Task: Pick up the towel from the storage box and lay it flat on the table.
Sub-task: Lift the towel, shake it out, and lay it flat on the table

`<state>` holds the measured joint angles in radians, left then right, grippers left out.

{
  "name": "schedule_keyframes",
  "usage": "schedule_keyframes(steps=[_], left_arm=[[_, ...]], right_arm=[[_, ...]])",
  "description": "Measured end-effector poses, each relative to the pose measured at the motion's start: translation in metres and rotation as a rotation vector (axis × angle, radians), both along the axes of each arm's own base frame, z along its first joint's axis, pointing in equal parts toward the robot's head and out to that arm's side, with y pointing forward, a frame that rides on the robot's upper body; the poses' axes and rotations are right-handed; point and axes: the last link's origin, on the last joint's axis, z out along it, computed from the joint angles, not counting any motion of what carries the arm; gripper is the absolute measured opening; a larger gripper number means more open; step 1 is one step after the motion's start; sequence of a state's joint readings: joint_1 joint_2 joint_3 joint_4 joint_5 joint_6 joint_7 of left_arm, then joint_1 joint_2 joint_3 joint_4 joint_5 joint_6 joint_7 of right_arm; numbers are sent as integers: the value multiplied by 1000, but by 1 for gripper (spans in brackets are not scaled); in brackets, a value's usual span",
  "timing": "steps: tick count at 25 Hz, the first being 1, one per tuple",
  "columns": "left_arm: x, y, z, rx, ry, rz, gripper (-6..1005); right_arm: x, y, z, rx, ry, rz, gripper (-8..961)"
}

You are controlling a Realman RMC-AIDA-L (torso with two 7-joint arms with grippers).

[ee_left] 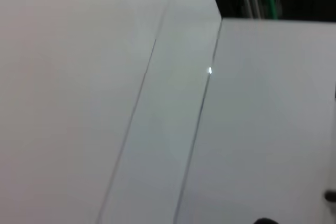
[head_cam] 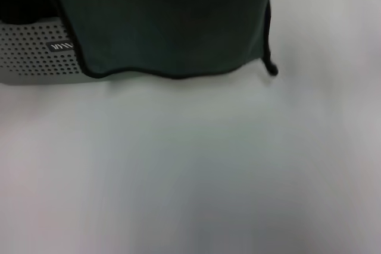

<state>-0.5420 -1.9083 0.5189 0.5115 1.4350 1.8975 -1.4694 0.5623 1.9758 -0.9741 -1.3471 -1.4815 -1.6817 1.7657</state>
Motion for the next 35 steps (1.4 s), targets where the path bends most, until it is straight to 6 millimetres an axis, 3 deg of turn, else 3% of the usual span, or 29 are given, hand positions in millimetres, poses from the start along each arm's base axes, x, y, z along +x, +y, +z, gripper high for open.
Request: schedule_keyframes(steps=[3,6,10,12,14,18,19,20,21,23,25,35], left_arm=[[-12,-15,2,-68,80,-8,13],[-19,-30,10,-109,98,-33,12],[-26,-49,20,-206,138,-23,12],[-27,-53,14,-254,165,-22,12],[-32,-52,7,-288,186,15,12],[-56,-36,-17,-332,313,216,12],[-62,-32,-23,-341,353,267,12],[-69,-28,-28,-348,391,318,12],[-77,-24,-33,-355,429,371,12],[-85,-19,-40,-361,478,433,12],[-90,-15,-44,-360,512,472,12],[-95,-5,-60,-275,548,513,13]], right_arm=[[8,-32,-6,-81,4,26,8],[1,-71,5,-72,2,120,8],[-6,-91,26,-18,60,166,9],[3,-79,28,-19,86,102,9],[15,-56,16,-72,81,15,9],[51,-3,-50,-303,60,-208,9],[51,-3,-50,-303,60,-208,9],[59,7,-66,-330,57,-266,9],[77,17,-94,-364,31,-382,8],[91,18,-117,-397,-11,-471,8],[96,19,-128,-404,-54,-510,8],[101,35,-126,-268,-102,-537,9]])
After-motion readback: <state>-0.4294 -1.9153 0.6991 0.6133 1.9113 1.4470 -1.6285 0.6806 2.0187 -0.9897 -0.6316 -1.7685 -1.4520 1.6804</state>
